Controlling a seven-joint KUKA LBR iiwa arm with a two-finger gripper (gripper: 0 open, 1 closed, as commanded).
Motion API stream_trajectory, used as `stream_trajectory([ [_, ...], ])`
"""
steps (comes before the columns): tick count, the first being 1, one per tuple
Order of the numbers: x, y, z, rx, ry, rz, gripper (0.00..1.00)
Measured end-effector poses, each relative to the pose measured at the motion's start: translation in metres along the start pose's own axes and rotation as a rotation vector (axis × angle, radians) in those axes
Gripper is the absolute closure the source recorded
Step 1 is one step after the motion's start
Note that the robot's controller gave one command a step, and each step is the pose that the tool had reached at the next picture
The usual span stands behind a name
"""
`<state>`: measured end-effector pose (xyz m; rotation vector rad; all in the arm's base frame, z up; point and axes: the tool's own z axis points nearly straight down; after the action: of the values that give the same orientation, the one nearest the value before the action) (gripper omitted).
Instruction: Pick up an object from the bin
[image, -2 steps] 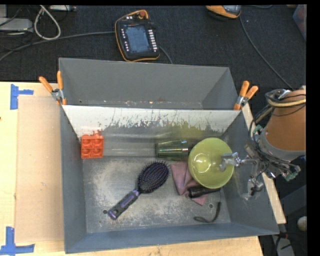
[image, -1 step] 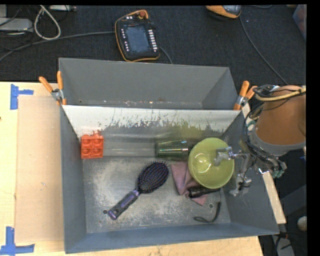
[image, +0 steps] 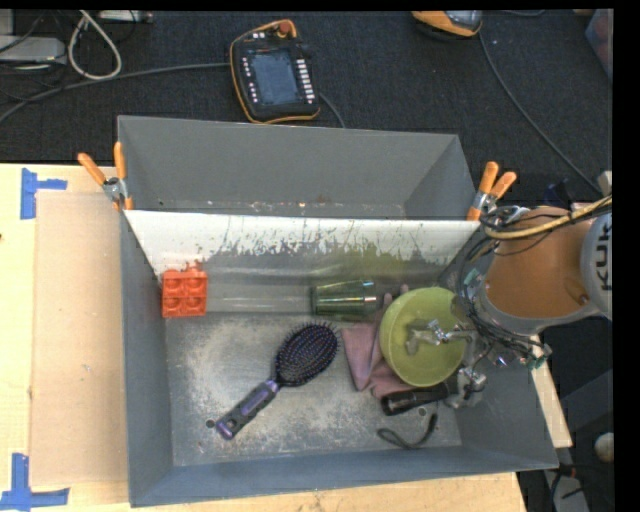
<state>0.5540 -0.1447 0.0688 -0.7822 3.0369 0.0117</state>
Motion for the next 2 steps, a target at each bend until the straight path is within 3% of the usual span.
stream_trajectory([
  [1,-0.0070,-0.0017,-0.0016,0.002,0.006,0.215,1.00],
  [2,-0.0070,-0.0016,-0.0016,0.002,0.006,0.214,1.00],
])
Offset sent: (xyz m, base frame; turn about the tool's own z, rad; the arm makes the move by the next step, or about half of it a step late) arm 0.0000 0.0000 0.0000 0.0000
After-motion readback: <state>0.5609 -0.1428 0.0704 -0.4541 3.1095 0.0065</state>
